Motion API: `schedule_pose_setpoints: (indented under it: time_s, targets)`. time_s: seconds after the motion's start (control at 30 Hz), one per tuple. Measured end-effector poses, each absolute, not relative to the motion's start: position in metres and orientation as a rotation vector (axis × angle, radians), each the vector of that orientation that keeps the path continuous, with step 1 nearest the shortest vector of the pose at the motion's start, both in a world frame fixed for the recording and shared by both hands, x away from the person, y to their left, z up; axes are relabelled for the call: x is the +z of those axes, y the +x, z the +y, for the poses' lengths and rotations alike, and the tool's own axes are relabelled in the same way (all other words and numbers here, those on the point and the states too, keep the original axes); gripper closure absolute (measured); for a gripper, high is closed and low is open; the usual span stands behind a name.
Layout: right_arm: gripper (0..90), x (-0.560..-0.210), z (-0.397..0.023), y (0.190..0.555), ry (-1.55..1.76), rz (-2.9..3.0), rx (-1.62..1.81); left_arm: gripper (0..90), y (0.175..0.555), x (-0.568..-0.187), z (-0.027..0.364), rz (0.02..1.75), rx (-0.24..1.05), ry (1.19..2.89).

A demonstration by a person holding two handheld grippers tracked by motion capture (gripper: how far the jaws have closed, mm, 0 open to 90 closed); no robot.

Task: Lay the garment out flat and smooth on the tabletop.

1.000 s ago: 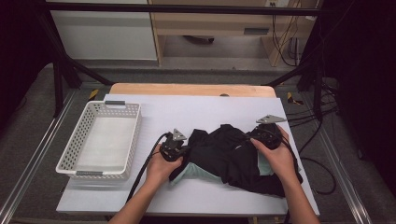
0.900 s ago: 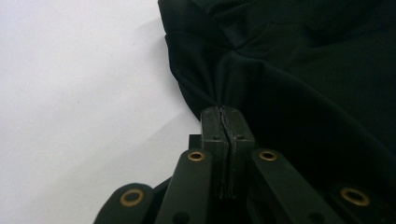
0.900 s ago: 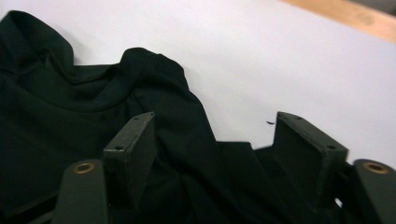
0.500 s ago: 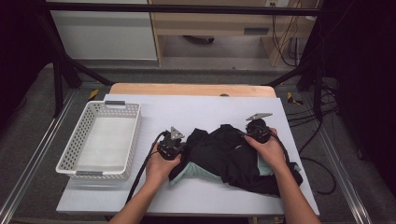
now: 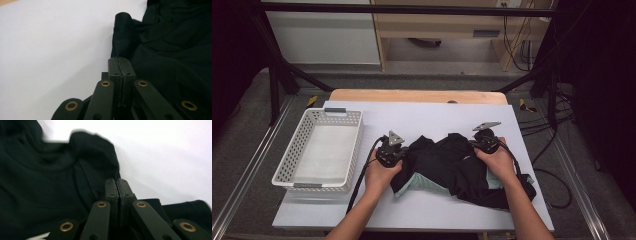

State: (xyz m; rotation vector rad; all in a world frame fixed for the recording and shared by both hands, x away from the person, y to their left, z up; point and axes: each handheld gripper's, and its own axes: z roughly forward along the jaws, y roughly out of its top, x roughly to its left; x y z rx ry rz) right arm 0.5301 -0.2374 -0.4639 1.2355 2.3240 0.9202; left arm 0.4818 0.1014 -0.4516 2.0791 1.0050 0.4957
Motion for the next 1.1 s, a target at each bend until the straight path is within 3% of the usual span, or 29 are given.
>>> schedule_pose_setpoints:
  time_s: [0.47, 0.73, 1.1]
  targets:
    - [88.6, -0.401, -0.235, 0.513, 1.136, 2.126, 1.048, 89.4, 0.506, -0.401, 0.112, 1.019, 0.585, 2.034]
    - [88.7, -0.382, -0.224, 0.519, 1.132, 2.014, 1.076, 89.5, 0.528, -0.376, 0.109, 1.01, 0.674, 2.029]
    - [88.7, -0.373, -0.19, 0.52, 1.081, 2.019, 1.109, 89.5, 0.537, -0.352, 0.134, 1.058, 0.736, 1.984]
